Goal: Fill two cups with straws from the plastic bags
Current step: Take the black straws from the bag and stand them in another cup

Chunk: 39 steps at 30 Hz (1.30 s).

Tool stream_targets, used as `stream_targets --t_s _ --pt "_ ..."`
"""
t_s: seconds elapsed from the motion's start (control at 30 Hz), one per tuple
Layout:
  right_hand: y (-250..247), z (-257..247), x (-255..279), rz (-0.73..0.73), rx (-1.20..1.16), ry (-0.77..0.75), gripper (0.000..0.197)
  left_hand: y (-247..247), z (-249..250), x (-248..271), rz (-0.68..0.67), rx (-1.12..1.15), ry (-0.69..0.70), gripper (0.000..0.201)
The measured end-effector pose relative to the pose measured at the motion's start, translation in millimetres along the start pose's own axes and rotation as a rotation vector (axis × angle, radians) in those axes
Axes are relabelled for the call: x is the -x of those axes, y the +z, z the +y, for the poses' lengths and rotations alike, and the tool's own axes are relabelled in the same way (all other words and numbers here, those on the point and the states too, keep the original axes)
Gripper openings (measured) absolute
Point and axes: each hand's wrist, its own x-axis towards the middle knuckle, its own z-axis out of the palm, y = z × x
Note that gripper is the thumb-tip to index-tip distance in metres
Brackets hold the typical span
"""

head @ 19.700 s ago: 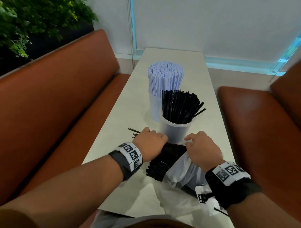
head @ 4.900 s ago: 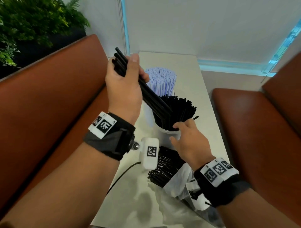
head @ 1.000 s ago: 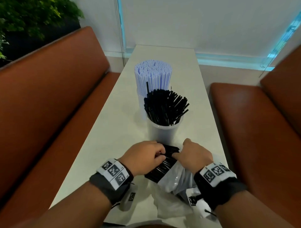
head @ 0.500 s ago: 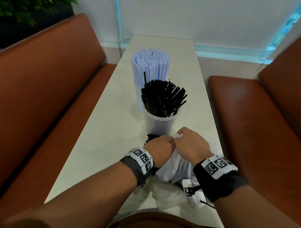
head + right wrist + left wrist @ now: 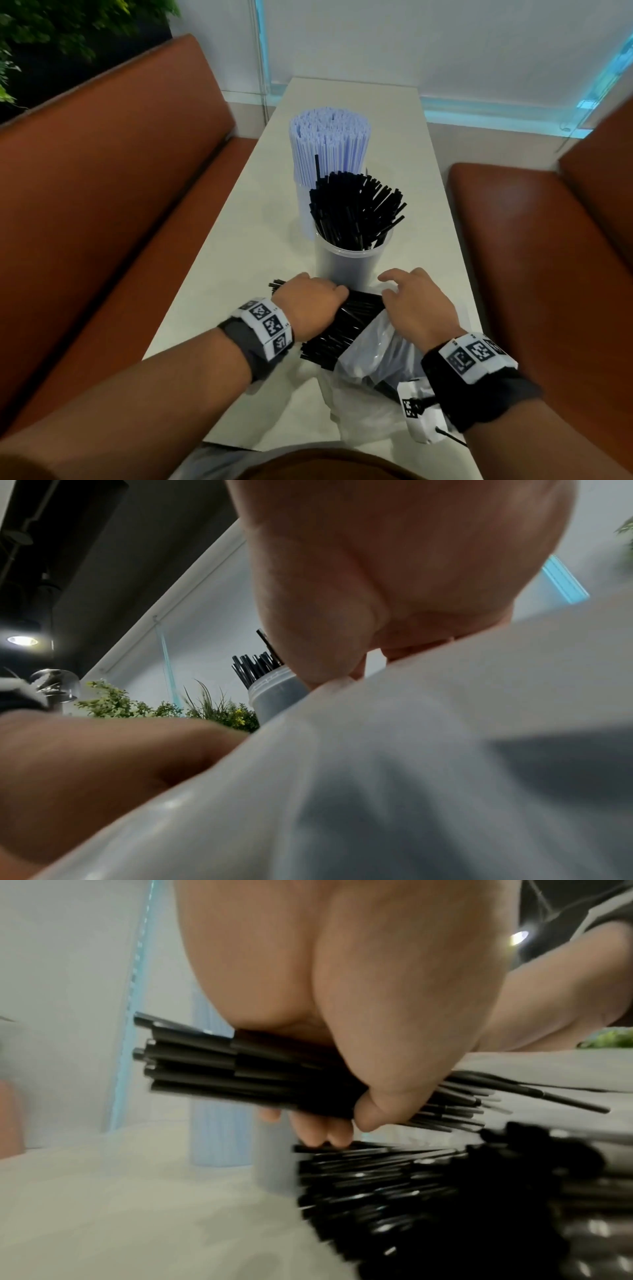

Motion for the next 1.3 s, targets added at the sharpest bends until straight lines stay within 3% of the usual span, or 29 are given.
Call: stream_targets --t_s 0.33,0.43,0.57,0.67,0.8,0.9,1.07,1.17,1.3 --pt "8 3 0 0.0 -0.006 0.024 0.037 24 -88 71 -0.035 0.033 -0.266 0.018" --pt "9 -6 5 0.128 -0.195 -0.054 0.048 29 -98 79 0.008 0.063 -0.331 0.018" --pt "8 -22 15 0.215 -0.464 -0.209 0.047 26 -102 86 0.037 0.182 -0.438 0.019" --pt "12 -34 27 0.208 -0.61 -0.271 0.046 21 -88 84 0.056 0.22 -0.369 0.021" --pt "17 -44 32 0.196 -0.828 -0.198 0.036 9 -54 71 0.136 0.253 -0.186 0.02" --pt "11 -40 27 0.225 -0.854 -0.14 0.037 -2 -35 60 0.169 0.203 -0.101 0.016" --pt "4 -39 24 0.22 -0.798 -0.117 0.045 -15 -7 39 0.189 0.257 -0.084 0.025" --pt "-10 -35 24 0.331 -0.995 -0.097 0.046 -18 -11 39 0.186 0.263 -0.117 0.035" --pt "-6 -47 29 0.116 -0.855 -0.171 0.036 -26 3 32 0.26 0.241 -0.107 0.033"
